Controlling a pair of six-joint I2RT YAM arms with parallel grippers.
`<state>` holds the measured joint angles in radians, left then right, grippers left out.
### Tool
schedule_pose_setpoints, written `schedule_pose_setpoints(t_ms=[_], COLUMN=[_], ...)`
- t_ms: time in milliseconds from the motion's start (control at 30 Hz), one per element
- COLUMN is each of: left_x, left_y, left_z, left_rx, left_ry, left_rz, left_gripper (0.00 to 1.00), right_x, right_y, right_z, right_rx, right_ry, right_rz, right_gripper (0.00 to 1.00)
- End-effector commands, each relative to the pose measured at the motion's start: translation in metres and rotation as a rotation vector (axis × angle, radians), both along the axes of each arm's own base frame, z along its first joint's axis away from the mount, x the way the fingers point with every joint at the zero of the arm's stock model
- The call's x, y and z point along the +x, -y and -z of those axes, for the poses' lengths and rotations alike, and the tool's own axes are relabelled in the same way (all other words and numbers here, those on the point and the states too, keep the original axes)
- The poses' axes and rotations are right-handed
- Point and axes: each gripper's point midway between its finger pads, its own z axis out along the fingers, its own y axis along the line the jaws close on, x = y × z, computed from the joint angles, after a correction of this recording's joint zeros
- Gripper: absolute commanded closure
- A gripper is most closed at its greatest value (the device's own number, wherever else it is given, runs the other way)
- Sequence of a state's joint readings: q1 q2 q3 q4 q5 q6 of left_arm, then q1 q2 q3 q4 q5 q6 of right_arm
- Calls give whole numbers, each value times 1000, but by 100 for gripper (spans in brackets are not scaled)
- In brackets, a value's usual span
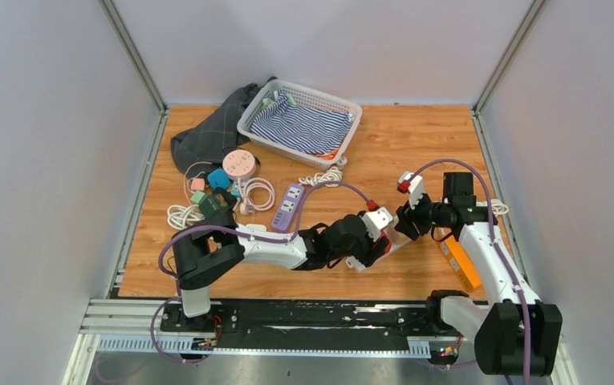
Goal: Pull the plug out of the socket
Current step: Remove the plug from the socket.
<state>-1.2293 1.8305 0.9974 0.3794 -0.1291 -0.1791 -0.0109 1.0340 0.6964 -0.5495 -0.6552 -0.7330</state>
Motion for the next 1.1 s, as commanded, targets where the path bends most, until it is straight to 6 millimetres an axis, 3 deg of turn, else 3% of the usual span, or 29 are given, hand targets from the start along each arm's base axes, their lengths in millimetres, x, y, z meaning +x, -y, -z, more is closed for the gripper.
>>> schedule_pose_setpoints(t_ms=[0,233,433,500,733,967,1067], left_x=[-30,-11,-20,-19,-3,-14,-10], left_y=[-6,-23,-15,-15,-32,-21,-23], left_z=[16,12,13,11,6,10,7], left_rx=[13,116,38,39,149,44,54], left_ry=[-211,28,-169,-156,98,-134,-97], left_rz=[84,-31,24,27,-59,8,-8], left_gripper=[100,100,100,100,100,100,100], right_x=[-27,-27,-28,-28,-28,-29,-29], right_y=[15,16,16,16,16,16,16], right_z=[35,36,36,36,37,37,37], right_rx=[-96,-99,-101,-101,-101,-102,-100], right_ry=[-154,-159,-161,-162,-163,-164,-165], right_rz=[27,25,24,25,21,21,20], right_gripper=[45,45,45,45,45,45,45])
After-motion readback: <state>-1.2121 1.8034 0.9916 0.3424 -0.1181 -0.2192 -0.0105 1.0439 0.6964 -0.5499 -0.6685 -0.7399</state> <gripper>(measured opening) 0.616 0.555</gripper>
